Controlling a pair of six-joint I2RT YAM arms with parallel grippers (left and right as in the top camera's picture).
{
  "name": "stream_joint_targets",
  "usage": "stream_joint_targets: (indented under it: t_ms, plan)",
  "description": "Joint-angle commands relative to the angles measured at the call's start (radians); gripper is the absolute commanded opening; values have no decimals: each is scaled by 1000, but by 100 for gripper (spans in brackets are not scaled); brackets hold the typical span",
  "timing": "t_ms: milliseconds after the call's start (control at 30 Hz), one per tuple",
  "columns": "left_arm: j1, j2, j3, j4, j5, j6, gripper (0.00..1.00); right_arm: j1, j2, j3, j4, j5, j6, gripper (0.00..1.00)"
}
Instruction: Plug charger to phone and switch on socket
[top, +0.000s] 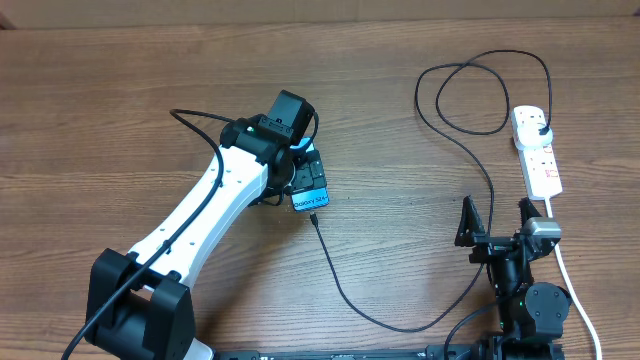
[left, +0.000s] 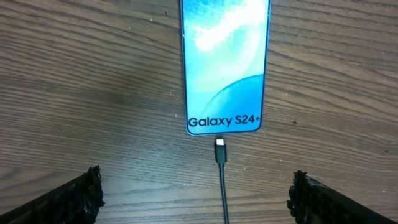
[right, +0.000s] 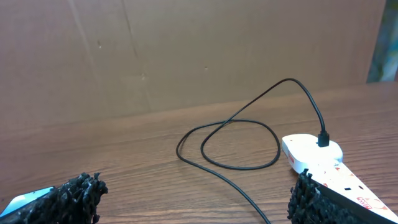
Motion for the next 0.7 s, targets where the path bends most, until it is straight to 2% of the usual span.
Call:
stream_joint_targets:
  t_ms: [0,667]
  plan:
    - [-3,5,15,2,-32,-17,100,-3,-10,-10,3,1,2,100]
    - [-3,10,15,2,-32,-26,100,-3,-10,-10,3,2,2,100]
